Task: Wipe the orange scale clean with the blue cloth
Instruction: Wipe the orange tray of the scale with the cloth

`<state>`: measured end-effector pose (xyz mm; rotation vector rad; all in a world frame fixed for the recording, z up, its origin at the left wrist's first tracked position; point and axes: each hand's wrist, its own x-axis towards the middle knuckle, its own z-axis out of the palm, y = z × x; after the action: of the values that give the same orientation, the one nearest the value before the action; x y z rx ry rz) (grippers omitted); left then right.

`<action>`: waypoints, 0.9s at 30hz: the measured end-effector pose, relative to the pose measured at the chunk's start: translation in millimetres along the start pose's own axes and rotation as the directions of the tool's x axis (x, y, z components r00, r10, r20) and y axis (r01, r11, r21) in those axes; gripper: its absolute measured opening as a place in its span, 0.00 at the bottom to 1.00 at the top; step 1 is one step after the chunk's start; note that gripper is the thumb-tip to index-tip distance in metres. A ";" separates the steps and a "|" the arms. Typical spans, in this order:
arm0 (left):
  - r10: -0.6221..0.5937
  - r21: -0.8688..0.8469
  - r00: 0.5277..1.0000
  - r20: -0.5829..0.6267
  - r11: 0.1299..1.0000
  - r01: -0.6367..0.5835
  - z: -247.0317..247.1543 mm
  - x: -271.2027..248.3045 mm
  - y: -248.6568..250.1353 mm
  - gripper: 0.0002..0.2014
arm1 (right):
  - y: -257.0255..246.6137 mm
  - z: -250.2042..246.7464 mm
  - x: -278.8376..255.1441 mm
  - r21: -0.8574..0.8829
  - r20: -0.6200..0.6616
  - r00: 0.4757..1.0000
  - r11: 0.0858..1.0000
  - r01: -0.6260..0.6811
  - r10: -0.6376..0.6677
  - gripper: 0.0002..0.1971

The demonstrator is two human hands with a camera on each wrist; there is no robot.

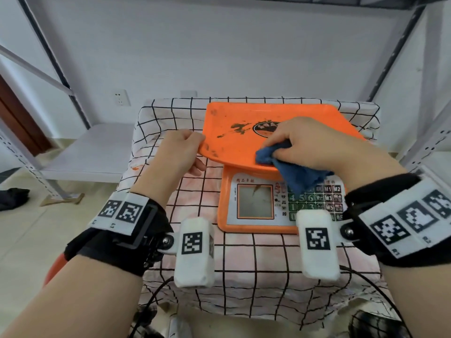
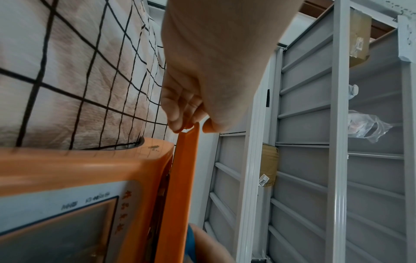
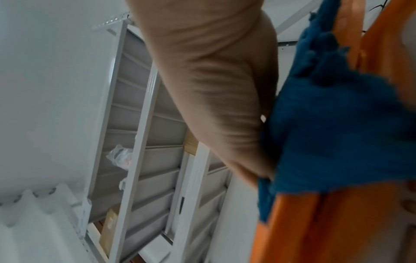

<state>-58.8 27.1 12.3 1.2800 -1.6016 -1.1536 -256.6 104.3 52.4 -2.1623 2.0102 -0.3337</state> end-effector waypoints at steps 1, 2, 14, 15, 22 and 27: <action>-0.002 0.001 1.000 0.001 1.000 0.002 -0.5 0.0 0.5 0.09 | 1.4 3.8 3.3 -0.061 -0.056 0.998 0.998 -0.028 0.025 0.14; -0.003 0.002 1.000 0.003 1.000 0.003 -0.5 -0.2 0.5 0.10 | 1.2 7.1 6.0 -0.081 -0.107 0.993 0.995 -0.055 0.046 0.15; -0.046 -0.044 0.998 0.050 0.998 0.049 -4.6 -2.9 -0.1 0.09 | -9.9 -6.6 -4.5 0.229 0.082 0.996 0.973 0.013 -0.033 0.08; -0.064 -0.083 0.996 0.059 0.994 0.069 -4.5 -2.6 -0.2 0.09 | -16.6 0.3 -0.2 0.260 0.029 0.999 0.965 0.033 -0.041 0.07; -0.090 -0.189 0.991 0.095 0.976 0.106 -4.8 1.1 -2.8 0.09 | -28.8 15.2 3.1 0.431 -0.065 0.986 0.886 0.169 -0.156 0.05; -0.073 -0.130 0.990 0.119 0.988 0.088 -12.4 4.5 -7.9 0.08 | -4.9 -3.3 -17.8 0.279 0.106 0.971 0.944 0.178 -0.215 0.10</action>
<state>-45.9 19.8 8.6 1.2194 -1.5357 -1.3836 -254.1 122.5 56.1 -2.1527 1.5786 -0.4442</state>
